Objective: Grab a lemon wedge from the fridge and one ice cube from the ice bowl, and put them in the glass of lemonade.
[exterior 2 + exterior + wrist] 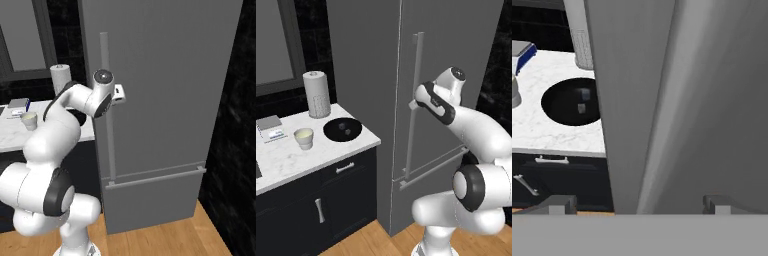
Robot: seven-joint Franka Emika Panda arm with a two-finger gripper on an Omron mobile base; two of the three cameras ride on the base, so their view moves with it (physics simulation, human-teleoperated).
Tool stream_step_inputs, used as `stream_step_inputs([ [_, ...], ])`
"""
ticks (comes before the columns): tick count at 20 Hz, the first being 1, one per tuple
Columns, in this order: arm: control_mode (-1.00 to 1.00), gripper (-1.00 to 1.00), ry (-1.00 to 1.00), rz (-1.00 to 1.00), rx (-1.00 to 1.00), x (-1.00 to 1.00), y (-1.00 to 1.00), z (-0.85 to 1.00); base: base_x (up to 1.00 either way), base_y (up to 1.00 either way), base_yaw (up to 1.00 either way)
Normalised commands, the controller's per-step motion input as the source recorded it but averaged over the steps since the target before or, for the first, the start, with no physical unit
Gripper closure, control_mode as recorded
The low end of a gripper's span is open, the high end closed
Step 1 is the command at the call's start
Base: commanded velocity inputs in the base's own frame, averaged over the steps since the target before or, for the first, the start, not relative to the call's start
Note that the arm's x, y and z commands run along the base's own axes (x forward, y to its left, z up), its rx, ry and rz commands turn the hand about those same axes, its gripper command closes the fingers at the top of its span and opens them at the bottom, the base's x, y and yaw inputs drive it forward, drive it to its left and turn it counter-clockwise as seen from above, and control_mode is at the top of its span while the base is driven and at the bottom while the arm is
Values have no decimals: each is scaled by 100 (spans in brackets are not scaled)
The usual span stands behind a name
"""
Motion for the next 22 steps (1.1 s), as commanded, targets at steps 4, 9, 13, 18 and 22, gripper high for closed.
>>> stream_step_inputs([
  [4,-100,-100,0,4,2,50,1,-21,0,0,0],
  [9,-100,-100,0,0,4,30,0,-1,0,0,0],
  [13,-100,-100,0,0,4,18,0,0,0,0,0],
  [18,-100,-100,0,0,0,31,2,-2,0,0,0],
  [22,-100,-100,-2,0,0,24,19,-36,0,0,0],
])
